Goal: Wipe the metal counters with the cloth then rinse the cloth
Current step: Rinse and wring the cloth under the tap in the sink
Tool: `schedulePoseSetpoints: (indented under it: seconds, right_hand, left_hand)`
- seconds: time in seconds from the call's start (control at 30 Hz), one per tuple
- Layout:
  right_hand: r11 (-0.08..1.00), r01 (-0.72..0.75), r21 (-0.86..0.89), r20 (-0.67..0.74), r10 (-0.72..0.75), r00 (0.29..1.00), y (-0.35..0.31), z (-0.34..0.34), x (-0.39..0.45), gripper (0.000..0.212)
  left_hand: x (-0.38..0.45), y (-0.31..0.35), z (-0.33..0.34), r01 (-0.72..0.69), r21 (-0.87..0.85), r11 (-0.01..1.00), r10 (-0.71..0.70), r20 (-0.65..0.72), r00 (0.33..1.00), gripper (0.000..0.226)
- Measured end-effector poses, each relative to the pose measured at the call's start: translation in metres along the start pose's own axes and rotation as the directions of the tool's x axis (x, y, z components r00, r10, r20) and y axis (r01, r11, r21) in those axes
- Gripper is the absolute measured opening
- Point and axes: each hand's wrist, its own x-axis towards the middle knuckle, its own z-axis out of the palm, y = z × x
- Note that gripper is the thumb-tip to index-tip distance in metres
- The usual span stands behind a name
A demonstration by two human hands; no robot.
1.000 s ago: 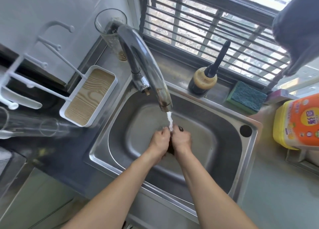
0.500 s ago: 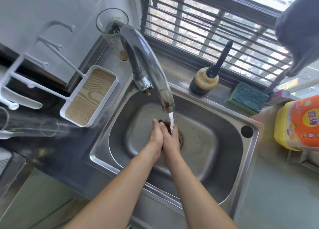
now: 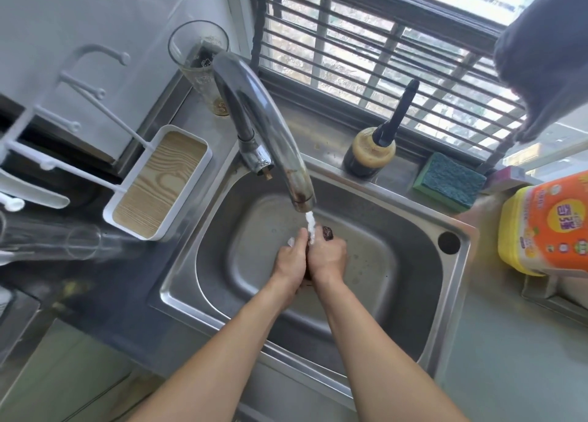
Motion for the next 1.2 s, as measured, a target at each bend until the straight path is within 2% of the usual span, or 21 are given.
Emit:
schedulePoseSetpoints:
  seconds: [0.1,0.2,0.27,0.3,0.33,0.4,0.43,0.53,0.6,0.63,0.67,0.73,0.8,0.87,0.97,1.07,1.2]
  right_hand:
    - [0.989,-0.136,0.063,0.043,0.133,0.990,-0.004,-0.004,0.002,0.048]
    - [0.882,-0.315,0.352,0.140,0.283,0.949,-0.004,-0.012,0.006,0.037]
    - [0.794,-0.396,0.461,0.286,0.290,0.913,-0.005,-0.016,0.008,0.030]
    - [0.769,-0.423,0.479,0.356,0.270,0.894,-0.006,-0.017,0.009,0.025]
    - [0.762,-0.428,0.485,0.409,0.236,0.882,-0.007,-0.017,0.009,0.024]
    - [0.807,-0.356,0.471,0.390,0.171,0.905,-0.008,-0.017,0.013,0.021]
    - [0.842,-0.279,0.462,0.321,0.135,0.938,-0.006,-0.016,0.016,0.020]
    - [0.961,-0.057,0.270,0.068,0.040,0.997,-0.002,-0.018,0.023,0.028]
    - [0.991,-0.013,0.130,-0.055,0.020,0.998,-0.003,-0.021,0.020,0.027]
    - [0.995,0.002,0.102,-0.063,0.005,0.998,-0.003,-0.021,0.018,0.025]
    - [0.996,0.030,0.081,-0.027,-0.027,0.999,-0.003,-0.019,0.016,0.021]
    - [0.994,0.101,0.038,0.139,-0.106,0.985,-0.002,-0.014,0.010,0.019]
    - [0.989,0.149,0.005,0.292,-0.144,0.945,0.002,-0.006,0.003,0.024]
    - [0.983,0.181,-0.008,0.347,-0.167,0.923,0.006,-0.001,-0.001,0.033]
    - [0.955,0.289,-0.067,0.332,-0.252,0.909,0.010,-0.001,-0.005,0.036]
    - [0.883,0.427,-0.195,0.275,-0.368,0.888,0.011,-0.008,-0.004,0.030]
    - [0.808,0.461,-0.368,0.236,-0.398,0.886,0.012,-0.011,-0.001,0.023]
  left_hand:
    - [0.003,-0.004,-0.008,-0.052,0.080,0.995,0.051,0.008,0.999,0.036]
    - [0.007,-0.008,-0.017,-0.024,0.156,0.987,0.021,0.016,1.000,0.038]
    - [0.008,-0.009,-0.023,0.000,0.212,0.977,-0.011,0.053,0.999,0.062]
    - [0.007,-0.008,-0.025,-0.016,0.240,0.971,-0.006,0.090,0.996,0.065]
    - [0.007,-0.007,-0.027,-0.053,0.251,0.966,0.020,0.133,0.991,0.056]
    - [0.006,-0.003,-0.031,-0.100,0.282,0.954,0.061,0.144,0.988,0.027]
    - [0.008,-0.002,-0.032,-0.100,0.298,0.949,0.076,0.089,0.993,0.023]
    - [0.012,0.000,-0.034,-0.009,0.214,0.977,0.042,-0.153,0.987,0.038]
    - [0.011,0.002,-0.036,0.032,0.073,0.997,-0.012,-0.253,0.967,0.043]
    - [0.008,0.004,-0.036,0.031,0.025,0.999,-0.023,-0.264,0.964,0.043]
    - [0.007,0.006,-0.036,0.030,-0.017,0.999,-0.033,-0.254,0.967,0.043]
    - [0.006,0.008,-0.032,0.041,-0.131,0.991,-0.067,-0.199,0.978,0.032]
    - [0.004,0.011,-0.027,0.078,-0.248,0.966,-0.118,-0.150,0.982,0.023]
    - [0.003,0.011,-0.023,0.088,-0.321,0.943,-0.141,-0.144,0.979,0.021]
    - [0.004,0.009,-0.021,0.052,-0.318,0.947,-0.115,-0.184,0.976,0.032]
    - [0.002,0.009,-0.020,0.036,-0.333,0.942,-0.092,-0.154,0.984,0.042]
    - [0.000,0.004,-0.018,0.028,-0.259,0.966,-0.063,-0.129,0.990,0.031]
